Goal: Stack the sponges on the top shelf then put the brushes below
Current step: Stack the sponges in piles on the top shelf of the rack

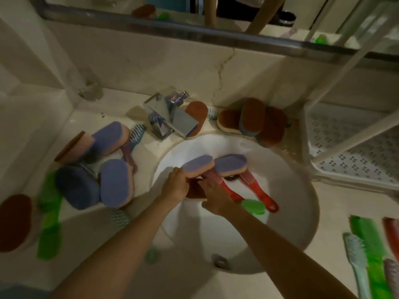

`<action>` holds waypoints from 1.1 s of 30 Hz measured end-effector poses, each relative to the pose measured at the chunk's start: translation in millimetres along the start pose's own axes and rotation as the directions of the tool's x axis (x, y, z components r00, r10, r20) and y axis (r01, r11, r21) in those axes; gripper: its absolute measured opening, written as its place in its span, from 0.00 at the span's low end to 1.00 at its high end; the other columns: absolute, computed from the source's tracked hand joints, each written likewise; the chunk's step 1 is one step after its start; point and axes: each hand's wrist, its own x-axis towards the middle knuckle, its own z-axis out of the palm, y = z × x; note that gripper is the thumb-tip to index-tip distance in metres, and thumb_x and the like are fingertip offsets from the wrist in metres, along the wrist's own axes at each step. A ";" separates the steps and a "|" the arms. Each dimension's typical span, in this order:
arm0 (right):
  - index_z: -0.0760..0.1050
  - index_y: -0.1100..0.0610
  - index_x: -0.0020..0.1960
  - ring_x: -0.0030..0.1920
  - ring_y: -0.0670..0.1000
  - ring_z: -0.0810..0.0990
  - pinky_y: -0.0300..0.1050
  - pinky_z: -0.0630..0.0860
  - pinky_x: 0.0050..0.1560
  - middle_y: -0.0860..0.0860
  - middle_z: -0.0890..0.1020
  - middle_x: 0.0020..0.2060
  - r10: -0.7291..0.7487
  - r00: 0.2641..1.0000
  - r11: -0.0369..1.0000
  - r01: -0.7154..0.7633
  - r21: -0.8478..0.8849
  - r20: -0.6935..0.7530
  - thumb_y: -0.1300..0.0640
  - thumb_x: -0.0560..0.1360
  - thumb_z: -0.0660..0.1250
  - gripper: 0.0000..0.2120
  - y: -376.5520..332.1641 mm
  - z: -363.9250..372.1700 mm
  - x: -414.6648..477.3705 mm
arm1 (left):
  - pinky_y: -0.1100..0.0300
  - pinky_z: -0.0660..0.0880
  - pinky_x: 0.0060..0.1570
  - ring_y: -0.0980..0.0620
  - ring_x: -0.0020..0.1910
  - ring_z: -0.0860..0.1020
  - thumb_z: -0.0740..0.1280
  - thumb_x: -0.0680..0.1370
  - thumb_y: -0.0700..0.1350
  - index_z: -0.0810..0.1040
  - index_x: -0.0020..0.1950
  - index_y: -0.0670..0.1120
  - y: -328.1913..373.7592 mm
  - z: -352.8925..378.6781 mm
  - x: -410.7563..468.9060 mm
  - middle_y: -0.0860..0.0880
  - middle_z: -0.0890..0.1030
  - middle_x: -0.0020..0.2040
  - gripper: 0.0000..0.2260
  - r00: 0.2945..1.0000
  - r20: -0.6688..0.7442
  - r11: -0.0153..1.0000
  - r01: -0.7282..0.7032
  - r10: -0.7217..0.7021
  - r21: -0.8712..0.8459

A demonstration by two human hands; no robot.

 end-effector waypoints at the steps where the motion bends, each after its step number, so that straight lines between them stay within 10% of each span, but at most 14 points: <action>1: 0.53 0.58 0.75 0.75 0.56 0.55 0.49 0.56 0.74 0.55 0.57 0.75 -0.004 0.999 0.999 0.005 -0.033 0.033 0.56 0.75 0.65 0.34 -0.9 8.2 9.9 | 0.54 0.68 0.65 0.44 0.66 0.72 0.57 0.78 0.36 0.67 0.69 0.40 -1.0 3.0 8.6 0.41 0.72 0.67 0.18 1.000 0.007 1.000 -0.014 0.013 0.010; 7: 0.56 0.57 0.74 0.73 0.57 0.60 0.53 0.56 0.72 0.55 0.63 0.72 0.006 0.993 0.984 -0.027 -0.179 -0.118 0.59 0.73 0.65 0.32 4.2 35.4 34.2 | 0.55 0.64 0.68 0.46 0.69 0.68 0.54 0.81 0.43 0.60 0.74 0.45 -1.3 16.5 49.2 0.43 0.67 0.72 0.20 0.969 0.138 0.966 -0.223 0.205 0.132; 12: 0.79 0.58 0.52 0.43 0.55 0.83 0.48 0.81 0.45 0.54 0.83 0.45 -0.110 0.937 0.958 0.012 -0.286 -0.331 0.57 0.48 0.79 0.31 19.0 50.1 39.3 | 0.54 0.71 0.64 0.46 0.63 0.73 0.61 0.78 0.51 0.66 0.68 0.46 0.7 16.7 70.7 0.45 0.74 0.65 0.20 0.949 0.113 0.895 -0.316 0.295 0.315; 16: 0.79 0.58 0.51 0.44 0.55 0.84 0.51 0.82 0.48 0.54 0.84 0.44 -0.158 0.905 0.959 0.045 -0.279 -0.395 0.61 0.53 0.77 0.25 23.1 52.5 34.2 | 0.55 0.73 0.63 0.47 0.61 0.76 0.65 0.77 0.49 0.66 0.67 0.46 5.3 13.7 72.3 0.45 0.75 0.63 0.21 0.935 0.041 0.868 -0.343 0.352 0.360; 25: 0.69 0.60 0.54 0.42 0.60 0.82 0.56 0.80 0.49 0.58 0.81 0.41 0.026 0.827 0.978 -0.138 -0.158 -0.562 0.64 0.52 0.75 0.32 17.9 4.6 -13.8 | 0.54 0.74 0.59 0.44 0.60 0.75 0.65 0.77 0.45 0.67 0.63 0.42 8.5 -32.0 0.4 0.41 0.74 0.61 0.17 0.970 -0.191 0.973 -0.112 0.151 0.202; 33: 0.73 0.62 0.49 0.37 0.60 0.79 0.47 0.77 0.39 0.59 0.78 0.39 0.151 0.577 0.979 -0.202 0.038 -0.802 0.56 0.62 0.73 0.19 4.6 -95.3 -121.8 | 0.63 0.65 0.34 0.44 0.49 0.75 0.64 0.73 0.34 0.64 0.53 0.43 67.3 -87.1 -89.6 0.44 0.73 0.50 0.13 0.969 -0.222 0.890 -0.195 0.109 -0.412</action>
